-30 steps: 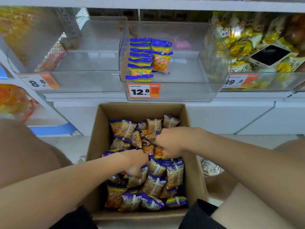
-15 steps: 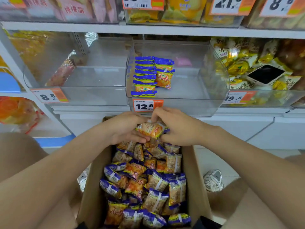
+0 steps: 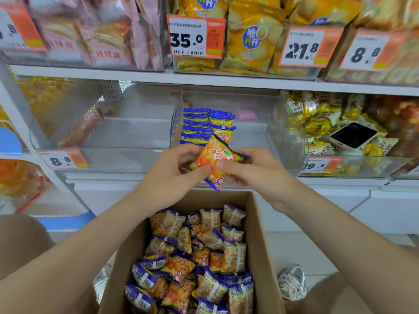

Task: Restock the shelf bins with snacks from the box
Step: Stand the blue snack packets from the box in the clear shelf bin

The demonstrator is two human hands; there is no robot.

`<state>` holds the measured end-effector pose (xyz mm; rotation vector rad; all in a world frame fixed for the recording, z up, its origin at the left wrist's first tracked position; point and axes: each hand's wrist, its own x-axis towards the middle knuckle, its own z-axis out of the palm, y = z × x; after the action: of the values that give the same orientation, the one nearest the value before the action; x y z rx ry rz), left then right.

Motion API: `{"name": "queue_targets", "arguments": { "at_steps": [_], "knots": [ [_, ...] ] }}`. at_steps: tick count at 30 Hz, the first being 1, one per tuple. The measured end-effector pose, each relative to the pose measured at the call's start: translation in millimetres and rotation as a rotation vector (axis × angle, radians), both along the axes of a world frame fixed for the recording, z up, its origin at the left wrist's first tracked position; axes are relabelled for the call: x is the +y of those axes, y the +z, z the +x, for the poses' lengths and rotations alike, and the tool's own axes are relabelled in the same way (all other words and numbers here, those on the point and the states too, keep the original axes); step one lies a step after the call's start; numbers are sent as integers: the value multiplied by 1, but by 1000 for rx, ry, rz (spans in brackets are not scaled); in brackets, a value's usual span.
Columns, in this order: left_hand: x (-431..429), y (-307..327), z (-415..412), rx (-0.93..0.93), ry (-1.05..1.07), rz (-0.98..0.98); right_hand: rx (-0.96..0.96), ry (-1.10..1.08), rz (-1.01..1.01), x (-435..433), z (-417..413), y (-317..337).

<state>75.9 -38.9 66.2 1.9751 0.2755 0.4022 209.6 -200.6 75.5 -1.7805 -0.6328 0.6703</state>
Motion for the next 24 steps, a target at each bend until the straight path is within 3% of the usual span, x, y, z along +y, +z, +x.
{"name": "queue_targets", "arguments": {
  "at_steps": [3,5,8,11,14,17,24],
  "knots": [
    [10,-1,8,-104,127,534,-53,-100,78,8,16,9],
    [20,-1,13,-126,181,816,-286,-222,51,15,34,13],
    [33,-5,21,-75,155,996,-667,-298,-231,26,72,4],
    [34,-19,27,1,73,1150,-665,-156,-517,43,103,-15],
    [28,-28,31,20,9,1199,-661,-2,-585,63,112,-29],
    [27,-26,32,23,-9,1125,-676,22,-605,82,116,-39],
    [32,-27,27,-5,-21,1081,-631,-255,-489,90,121,-49]
  ]
}}
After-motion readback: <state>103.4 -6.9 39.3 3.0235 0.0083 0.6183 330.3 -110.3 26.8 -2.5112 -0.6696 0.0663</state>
